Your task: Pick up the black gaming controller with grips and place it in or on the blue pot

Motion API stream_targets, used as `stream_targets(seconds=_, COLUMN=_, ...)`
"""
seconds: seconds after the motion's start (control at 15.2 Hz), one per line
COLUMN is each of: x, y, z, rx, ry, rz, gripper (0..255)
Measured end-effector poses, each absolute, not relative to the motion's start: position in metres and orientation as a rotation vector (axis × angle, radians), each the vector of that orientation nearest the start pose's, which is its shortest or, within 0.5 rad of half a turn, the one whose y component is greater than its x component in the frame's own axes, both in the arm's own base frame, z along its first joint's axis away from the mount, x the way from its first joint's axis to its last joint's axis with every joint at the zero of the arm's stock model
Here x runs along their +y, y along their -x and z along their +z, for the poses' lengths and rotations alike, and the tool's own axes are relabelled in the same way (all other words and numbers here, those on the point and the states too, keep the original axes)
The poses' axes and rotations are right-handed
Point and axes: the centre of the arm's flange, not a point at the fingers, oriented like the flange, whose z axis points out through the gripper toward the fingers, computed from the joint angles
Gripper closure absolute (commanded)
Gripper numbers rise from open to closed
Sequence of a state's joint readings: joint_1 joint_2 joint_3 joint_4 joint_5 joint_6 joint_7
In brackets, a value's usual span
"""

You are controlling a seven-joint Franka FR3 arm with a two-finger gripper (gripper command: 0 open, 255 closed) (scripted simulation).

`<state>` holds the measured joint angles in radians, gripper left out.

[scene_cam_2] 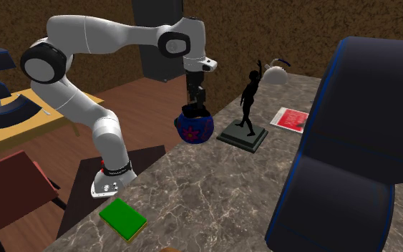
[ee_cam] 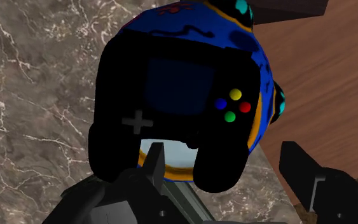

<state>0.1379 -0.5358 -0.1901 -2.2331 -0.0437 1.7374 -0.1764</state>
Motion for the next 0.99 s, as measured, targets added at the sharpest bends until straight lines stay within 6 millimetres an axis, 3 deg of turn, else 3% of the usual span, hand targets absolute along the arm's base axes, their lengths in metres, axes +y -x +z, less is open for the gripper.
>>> stream_targets(seconds=0.26, x=-0.038, y=-0.394, z=0.572, rx=-0.240, ry=3.082, rz=-0.057, gripper=0)
stream_targets(seconds=0.66, x=-0.040, y=-0.393, z=0.619, rx=-0.239, ry=3.082, rz=-0.058, gripper=0)
stream_targets(seconds=0.99, x=-0.040, y=-0.393, z=0.622, rx=-0.240, ry=3.082, rz=-0.057, gripper=0)
